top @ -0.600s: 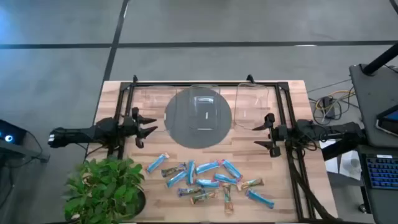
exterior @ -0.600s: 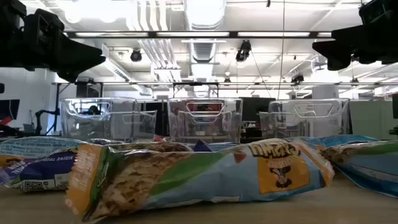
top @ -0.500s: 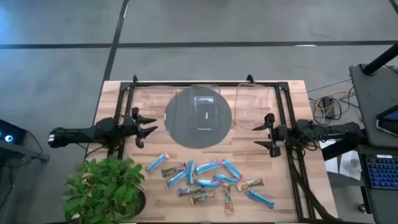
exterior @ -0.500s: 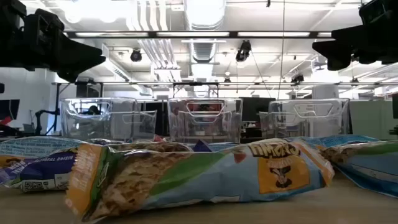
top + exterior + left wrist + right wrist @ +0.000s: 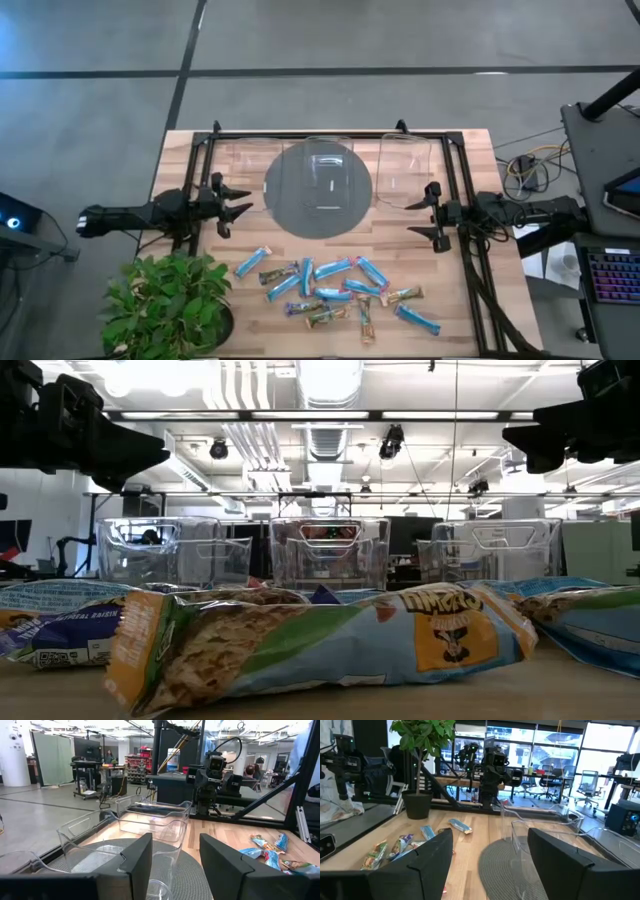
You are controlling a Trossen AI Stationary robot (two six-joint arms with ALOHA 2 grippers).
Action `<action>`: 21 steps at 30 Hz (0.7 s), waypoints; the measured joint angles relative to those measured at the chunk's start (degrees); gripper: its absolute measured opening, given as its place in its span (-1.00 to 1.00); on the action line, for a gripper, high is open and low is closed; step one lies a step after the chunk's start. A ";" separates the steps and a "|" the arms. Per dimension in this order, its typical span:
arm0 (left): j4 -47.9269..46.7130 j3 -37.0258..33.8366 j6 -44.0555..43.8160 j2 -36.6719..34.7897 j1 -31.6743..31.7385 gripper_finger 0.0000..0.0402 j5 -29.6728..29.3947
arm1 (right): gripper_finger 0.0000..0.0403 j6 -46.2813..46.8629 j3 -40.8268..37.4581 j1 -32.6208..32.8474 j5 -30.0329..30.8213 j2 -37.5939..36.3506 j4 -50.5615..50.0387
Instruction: Pick and place Granola Bars by type
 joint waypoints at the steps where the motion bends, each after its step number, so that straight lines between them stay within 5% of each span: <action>1: 0.02 0.00 -0.01 0.00 -0.01 -0.27 0.02 | 0.24 0.01 0.00 -0.01 0.00 -0.01 0.01; 21: -0.02 0.00 0.01 -0.01 -0.01 -0.27 0.01 | 0.24 1.60 0.00 -0.01 0.09 0.00 0.39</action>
